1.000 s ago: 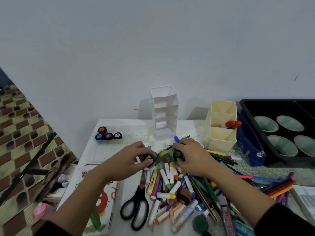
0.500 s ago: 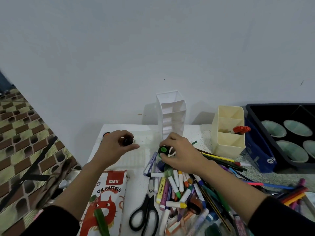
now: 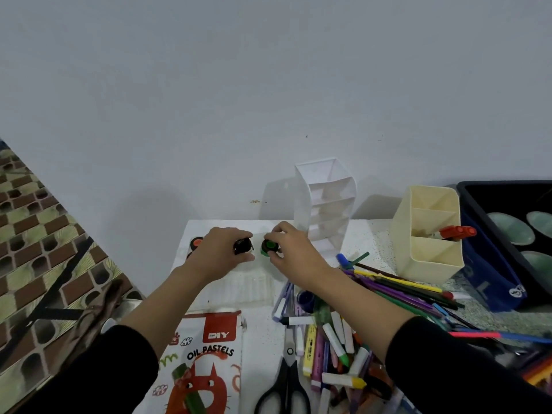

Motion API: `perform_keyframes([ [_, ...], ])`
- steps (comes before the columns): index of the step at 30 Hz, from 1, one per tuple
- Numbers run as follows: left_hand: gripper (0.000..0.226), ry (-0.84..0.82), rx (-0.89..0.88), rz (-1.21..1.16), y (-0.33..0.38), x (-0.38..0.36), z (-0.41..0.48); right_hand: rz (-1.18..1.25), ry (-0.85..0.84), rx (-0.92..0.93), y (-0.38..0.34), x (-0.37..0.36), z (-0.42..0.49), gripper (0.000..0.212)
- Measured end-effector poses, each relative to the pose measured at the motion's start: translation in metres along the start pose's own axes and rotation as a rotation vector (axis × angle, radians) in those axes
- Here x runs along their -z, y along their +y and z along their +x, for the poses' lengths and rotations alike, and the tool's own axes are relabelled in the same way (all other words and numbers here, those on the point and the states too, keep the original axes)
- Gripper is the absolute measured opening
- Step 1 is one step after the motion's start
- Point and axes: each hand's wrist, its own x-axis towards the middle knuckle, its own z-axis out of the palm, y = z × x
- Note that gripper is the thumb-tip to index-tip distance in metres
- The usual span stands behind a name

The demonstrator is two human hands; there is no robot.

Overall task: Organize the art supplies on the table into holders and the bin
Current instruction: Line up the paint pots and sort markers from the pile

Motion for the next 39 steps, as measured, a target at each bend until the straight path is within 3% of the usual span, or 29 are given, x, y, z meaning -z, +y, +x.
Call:
perform_keyframes([
  [6, 0.042, -0.027, -0.052, 0.013, -0.008, -0.008, 0.007, 0.011, -0.085, -0.064, 0.003, -0.008, 0.009, 0.019],
  [10, 0.039, -0.117, -0.152, 0.206, -0.013, -0.007, 0.011, 0.086, -0.086, -0.09, 0.003, -0.007, 0.012, 0.015],
  [15, 0.031, -0.155, -0.176, 0.176, -0.015, -0.007, 0.007, 0.131, -0.065, -0.142, 0.004, -0.007, 0.012, 0.01],
  [22, 0.037, -0.183, -0.146, 0.113, -0.018, -0.009, -0.002, 0.174, -0.157, -0.192, 0.001, 0.0, 0.012, 0.015],
  [29, 0.027, -0.107, -0.053, -0.04, -0.021, -0.011, -0.007, 0.184, -0.191, -0.184, -0.001, -0.001, 0.012, 0.025],
  [39, 0.03, -0.141, 0.023, -0.011, -0.013, -0.006, -0.003, 0.101, -0.24, -0.138, -0.004, 0.005, 0.011, 0.013],
])
